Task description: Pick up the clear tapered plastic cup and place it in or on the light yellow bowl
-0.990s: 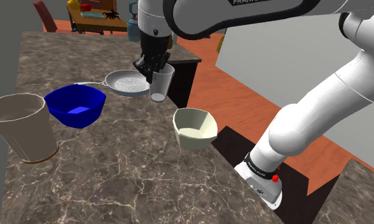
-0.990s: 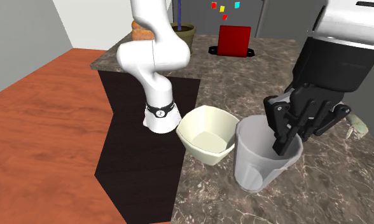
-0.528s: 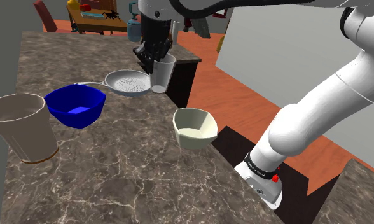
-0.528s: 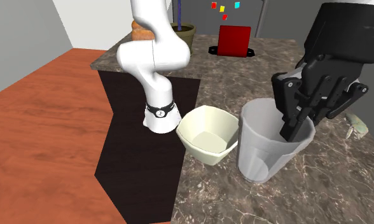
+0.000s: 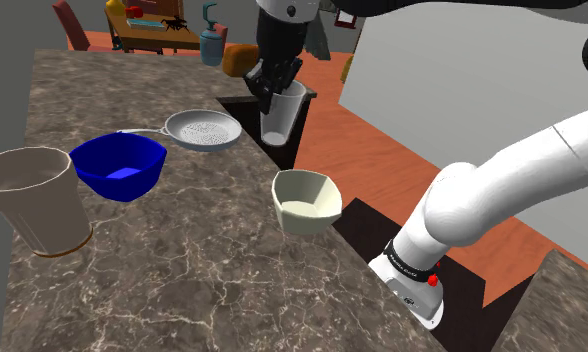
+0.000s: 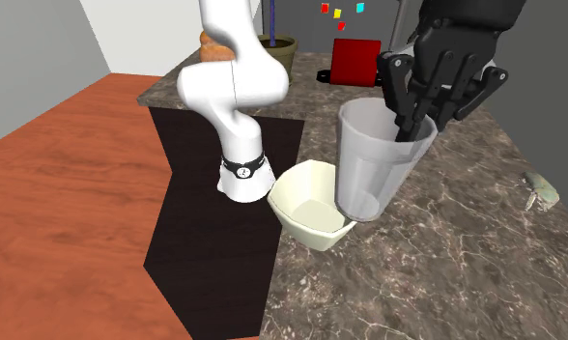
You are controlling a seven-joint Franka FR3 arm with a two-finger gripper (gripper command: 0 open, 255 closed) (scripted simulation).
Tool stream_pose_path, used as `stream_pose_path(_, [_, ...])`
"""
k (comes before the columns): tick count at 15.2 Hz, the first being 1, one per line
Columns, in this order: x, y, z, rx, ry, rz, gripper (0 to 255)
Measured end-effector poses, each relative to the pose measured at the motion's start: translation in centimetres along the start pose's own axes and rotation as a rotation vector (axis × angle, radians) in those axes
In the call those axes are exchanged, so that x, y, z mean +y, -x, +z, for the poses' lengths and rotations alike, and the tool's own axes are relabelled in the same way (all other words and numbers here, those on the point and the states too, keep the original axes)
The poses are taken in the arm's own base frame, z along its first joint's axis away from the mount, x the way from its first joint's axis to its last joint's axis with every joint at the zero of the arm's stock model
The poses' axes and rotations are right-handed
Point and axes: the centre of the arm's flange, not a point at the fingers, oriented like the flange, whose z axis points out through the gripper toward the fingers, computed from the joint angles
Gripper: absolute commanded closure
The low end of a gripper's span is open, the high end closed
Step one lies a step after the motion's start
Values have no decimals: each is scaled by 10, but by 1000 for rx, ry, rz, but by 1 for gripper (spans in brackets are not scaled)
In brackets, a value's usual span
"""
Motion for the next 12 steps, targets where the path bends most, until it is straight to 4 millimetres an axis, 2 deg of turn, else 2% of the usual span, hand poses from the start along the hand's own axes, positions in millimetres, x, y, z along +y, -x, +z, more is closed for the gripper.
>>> stream_pose_path(7, [23,86,-32,1,-1,0,255])
stream_pose_path(9, [22,99,-31,1,-1,0,255])
stream_pose_path(12, [21,106,-17,0,-1,0,255])
